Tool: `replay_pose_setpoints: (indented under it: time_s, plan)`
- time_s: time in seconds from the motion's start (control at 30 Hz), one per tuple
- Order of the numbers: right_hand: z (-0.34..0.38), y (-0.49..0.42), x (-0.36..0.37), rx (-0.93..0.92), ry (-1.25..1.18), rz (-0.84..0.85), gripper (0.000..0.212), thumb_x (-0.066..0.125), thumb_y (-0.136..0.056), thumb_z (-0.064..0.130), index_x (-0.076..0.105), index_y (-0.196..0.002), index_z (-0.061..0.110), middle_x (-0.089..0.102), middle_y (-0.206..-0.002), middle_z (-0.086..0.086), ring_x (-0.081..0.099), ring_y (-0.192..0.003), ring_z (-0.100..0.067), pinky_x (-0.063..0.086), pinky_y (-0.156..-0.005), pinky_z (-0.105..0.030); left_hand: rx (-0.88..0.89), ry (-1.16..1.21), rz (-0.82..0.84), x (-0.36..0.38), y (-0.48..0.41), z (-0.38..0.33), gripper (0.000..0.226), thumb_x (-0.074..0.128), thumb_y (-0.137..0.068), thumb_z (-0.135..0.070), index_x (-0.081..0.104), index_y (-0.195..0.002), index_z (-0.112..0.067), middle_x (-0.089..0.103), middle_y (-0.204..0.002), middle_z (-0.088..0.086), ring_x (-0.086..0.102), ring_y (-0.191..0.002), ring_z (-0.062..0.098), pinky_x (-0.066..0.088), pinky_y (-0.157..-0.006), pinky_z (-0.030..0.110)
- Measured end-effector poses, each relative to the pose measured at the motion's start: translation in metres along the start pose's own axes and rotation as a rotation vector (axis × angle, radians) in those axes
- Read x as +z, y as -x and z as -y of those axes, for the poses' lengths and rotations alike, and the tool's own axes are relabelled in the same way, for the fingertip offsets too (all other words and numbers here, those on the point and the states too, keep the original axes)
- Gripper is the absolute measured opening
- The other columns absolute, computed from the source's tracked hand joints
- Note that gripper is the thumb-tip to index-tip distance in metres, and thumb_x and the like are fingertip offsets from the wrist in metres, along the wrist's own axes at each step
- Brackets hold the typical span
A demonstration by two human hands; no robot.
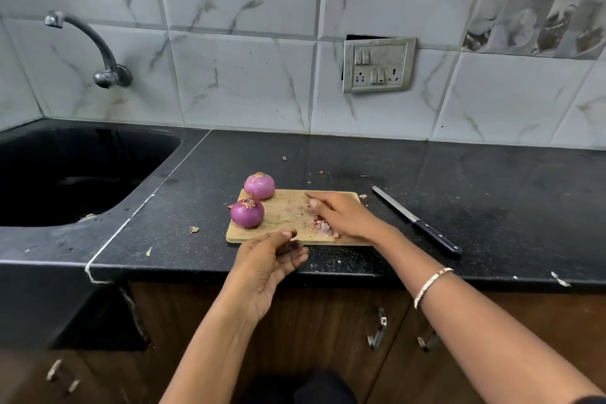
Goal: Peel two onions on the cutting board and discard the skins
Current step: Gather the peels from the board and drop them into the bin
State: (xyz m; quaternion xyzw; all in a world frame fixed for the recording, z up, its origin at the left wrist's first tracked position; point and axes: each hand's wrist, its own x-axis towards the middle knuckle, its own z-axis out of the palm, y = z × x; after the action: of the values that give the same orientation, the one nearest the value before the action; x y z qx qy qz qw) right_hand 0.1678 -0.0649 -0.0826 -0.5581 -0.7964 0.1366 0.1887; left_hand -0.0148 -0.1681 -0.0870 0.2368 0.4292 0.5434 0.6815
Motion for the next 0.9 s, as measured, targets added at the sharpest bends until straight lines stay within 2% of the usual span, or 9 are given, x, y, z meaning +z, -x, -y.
replay_pose_setpoints:
  time_s: [0.07, 0.2, 0.33, 0.43, 0.47, 0.53, 0.63, 0.8, 0.9]
  plan:
    - [0.011, -0.001, 0.012, -0.049, 0.029, 0.062, 0.045, 0.04, -0.11, 0.035, 0.05, -0.149, 0.015, 0.052, -0.152, -0.004, 0.047, -0.14, -0.021, 0.035, -0.113, -0.033, -0.029, 0.019, 0.015, -0.001, 0.003, 0.0, 0.013, 0.057, -0.099, -0.001, 0.068, -0.095, 0.006, 0.071, -0.071, 0.018, 0.073, -0.062, 0.023, 0.062, -0.056, 0.028]
    - [0.022, 0.005, 0.022, -0.165, -0.004, 0.07, 0.038, 0.047, -0.107, 0.027, 0.061, -0.139, 0.013, 0.056, -0.147, -0.006, 0.049, -0.139, -0.019, 0.035, -0.115, -0.033, -0.109, 0.07, 0.049, -0.005, 0.009, 0.004, 0.017, 0.056, -0.1, -0.006, 0.069, -0.099, 0.006, 0.072, -0.074, 0.019, 0.074, -0.063, 0.024, 0.061, -0.055, 0.029]
    - [0.011, 0.011, 0.011, -0.1, -0.185, -0.072, 0.028, 0.058, -0.098, 0.034, 0.08, -0.106, 0.018, 0.079, -0.096, -0.004, 0.072, -0.091, -0.02, 0.055, -0.083, -0.039, -0.246, 0.155, 0.107, -0.009, 0.014, 0.009, 0.023, 0.056, -0.099, -0.009, 0.071, -0.089, 0.005, 0.072, -0.079, 0.02, 0.074, -0.066, 0.026, 0.061, -0.054, 0.03]
    - [0.009, 0.004, -0.001, -0.028, -0.163, -0.153, 0.024, 0.058, -0.101, 0.026, 0.078, -0.113, 0.02, 0.064, -0.058, 0.014, 0.054, -0.052, 0.002, 0.039, -0.056, -0.024, -0.382, 0.192, 0.202, -0.01, 0.017, 0.014, 0.033, 0.054, -0.096, -0.011, 0.075, -0.076, 0.005, 0.071, -0.084, 0.021, 0.073, -0.067, 0.027, 0.062, -0.055, 0.031]
    - [0.013, 0.001, -0.002, -0.02, -0.121, -0.123, 0.026, 0.057, -0.102, 0.026, 0.076, -0.119, 0.021, 0.064, -0.06, 0.018, 0.055, -0.056, 0.007, 0.038, -0.059, -0.02, -0.419, 0.195, 0.225, -0.011, 0.018, 0.017, 0.035, 0.053, -0.096, -0.012, 0.075, -0.075, 0.005, 0.071, -0.084, 0.021, 0.073, -0.067, 0.028, 0.062, -0.055, 0.032]
    - [0.021, -0.005, 0.004, -0.034, -0.048, -0.006, 0.032, 0.052, -0.105, 0.03, 0.068, -0.132, 0.022, 0.077, -0.101, 0.01, 0.067, -0.095, 0.0, 0.045, -0.079, -0.023, -0.487, 0.191, 0.261, -0.012, 0.017, 0.025, 0.034, 0.051, -0.094, -0.012, 0.075, -0.078, 0.007, 0.071, -0.088, 0.023, 0.074, -0.069, 0.031, 0.063, -0.058, 0.035]
    - [0.026, -0.006, 0.019, -0.101, -0.004, 0.106, 0.04, 0.046, -0.108, 0.032, 0.058, -0.143, 0.017, 0.054, -0.15, 0.0, 0.047, -0.14, -0.02, 0.035, -0.111, -0.029, -0.587, 0.217, 0.302, -0.017, 0.012, 0.039, 0.032, 0.05, -0.089, -0.009, 0.074, -0.093, 0.012, 0.07, -0.104, 0.03, 0.075, -0.082, 0.039, 0.063, -0.072, 0.046]
    - [0.023, 0.023, 0.015, -0.166, -0.172, 0.135, 0.032, 0.052, -0.106, 0.023, 0.067, -0.132, 0.013, 0.063, -0.138, 0.004, 0.052, -0.127, 0.004, 0.034, -0.092, -0.003, -0.743, 0.329, 0.339, -0.023, 0.003, 0.058, 0.044, 0.04, -0.099, -0.01, 0.06, -0.122, 0.021, 0.057, -0.131, 0.039, 0.059, -0.118, 0.05, 0.054, -0.089, 0.059]
    - [0.013, 0.035, -0.004, -0.06, -0.37, 0.06, 0.027, 0.056, -0.104, 0.021, 0.075, -0.119, 0.009, 0.073, -0.103, 0.015, 0.065, -0.094, 0.007, 0.046, -0.082, -0.016, -0.782, 0.363, 0.343, -0.019, -0.002, 0.064, 0.047, 0.039, -0.098, -0.009, 0.053, -0.128, 0.024, 0.053, -0.134, 0.042, 0.053, -0.124, 0.052, 0.046, -0.108, 0.055]
